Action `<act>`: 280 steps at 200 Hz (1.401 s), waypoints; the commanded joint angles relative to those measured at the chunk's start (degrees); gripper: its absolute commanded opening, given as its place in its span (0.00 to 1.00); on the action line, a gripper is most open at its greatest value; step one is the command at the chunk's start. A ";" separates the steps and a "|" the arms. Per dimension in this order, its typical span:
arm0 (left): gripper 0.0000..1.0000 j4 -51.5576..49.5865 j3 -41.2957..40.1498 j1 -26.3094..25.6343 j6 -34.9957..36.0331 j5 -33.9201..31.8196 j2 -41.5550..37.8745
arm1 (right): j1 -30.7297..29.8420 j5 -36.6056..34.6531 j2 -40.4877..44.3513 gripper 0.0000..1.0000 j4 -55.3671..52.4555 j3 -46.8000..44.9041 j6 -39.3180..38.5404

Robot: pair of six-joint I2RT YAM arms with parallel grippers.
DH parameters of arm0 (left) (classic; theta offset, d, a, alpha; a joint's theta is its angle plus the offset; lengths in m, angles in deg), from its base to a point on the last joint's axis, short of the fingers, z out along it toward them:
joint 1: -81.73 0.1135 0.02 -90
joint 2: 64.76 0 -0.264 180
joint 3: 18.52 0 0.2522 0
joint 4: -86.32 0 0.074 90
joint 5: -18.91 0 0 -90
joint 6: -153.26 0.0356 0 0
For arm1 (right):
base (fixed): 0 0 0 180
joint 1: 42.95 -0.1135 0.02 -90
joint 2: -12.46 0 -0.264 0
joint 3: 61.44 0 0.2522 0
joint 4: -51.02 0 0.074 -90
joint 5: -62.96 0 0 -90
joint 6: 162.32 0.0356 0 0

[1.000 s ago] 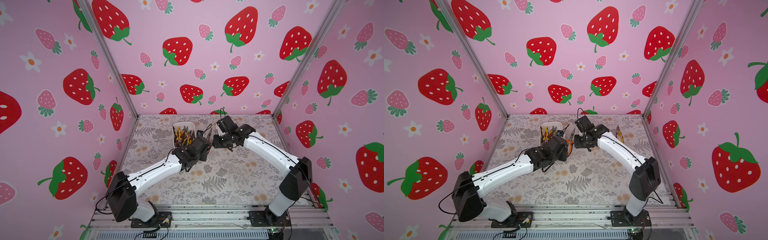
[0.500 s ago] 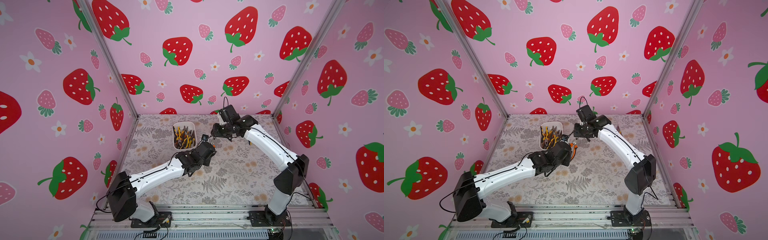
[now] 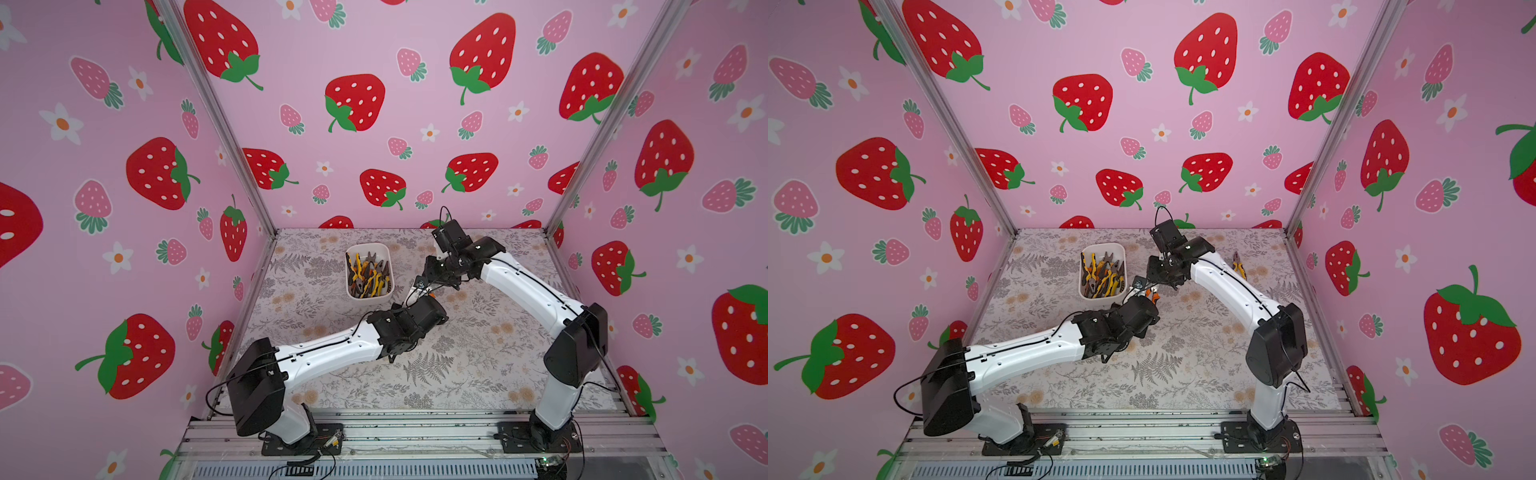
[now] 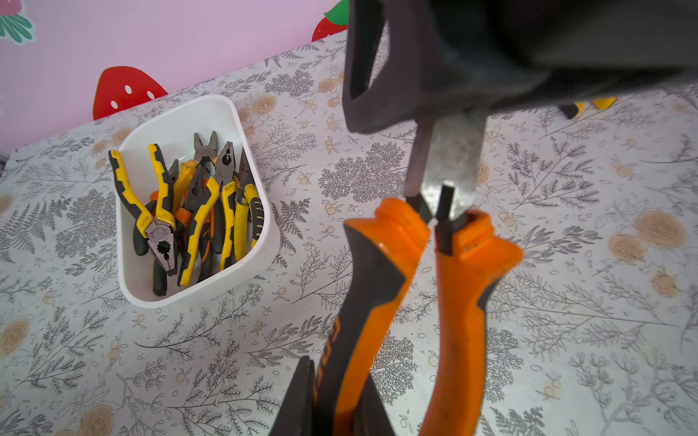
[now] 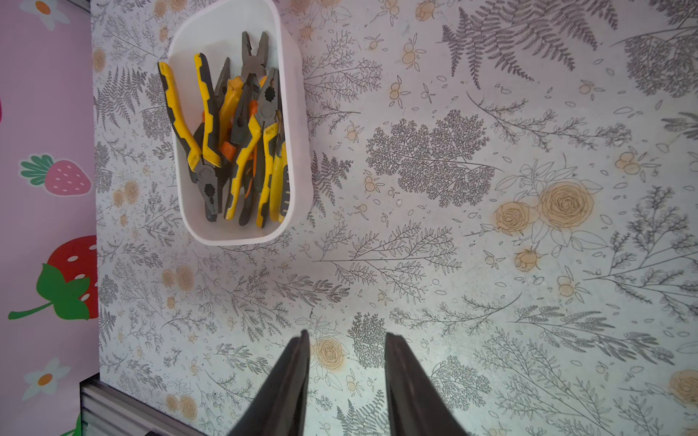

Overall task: Take the pliers out of the storage box
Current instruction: Place the pliers at the center of the board.

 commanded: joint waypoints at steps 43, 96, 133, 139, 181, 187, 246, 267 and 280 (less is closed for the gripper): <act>0.00 -0.49 5.48 -0.22 -4.04 -8.77 2.88 | -0.45 0.55 5.35 0.38 2.79 -3.77 5.63; 0.00 -3.04 8.46 0.03 -5.72 -8.56 5.63 | -0.47 0.91 5.99 0.38 3.91 -4.29 6.48; 0.00 -2.99 9.01 0.24 -5.72 -8.43 5.85 | -0.48 1.78 6.61 0.35 5.34 -5.80 7.20; 0.00 -3.12 9.18 0.33 -5.56 -8.55 5.96 | -0.43 1.91 6.80 0.34 5.58 -6.14 7.34; 0.00 -3.91 9.46 1.36 -5.86 -8.64 6.23 | -0.65 2.17 7.36 0.31 5.87 -7.47 7.80; 0.00 -4.01 9.42 1.64 -5.99 -8.51 6.24 | -0.76 2.38 7.38 0.30 6.02 -7.76 7.89; 0.00 -4.58 10.03 2.84 -5.85 -8.46 6.44 | -1.59 3.63 7.42 0.29 7.09 -9.06 9.03; 0.00 -4.71 10.49 3.14 -5.90 -8.32 7.05 | -1.96 3.65 7.51 0.29 7.10 -9.06 9.31; 0.00 -4.71 10.86 3.30 -5.95 -8.07 7.40 | -2.11 3.73 7.37 0.30 7.12 -9.06 9.33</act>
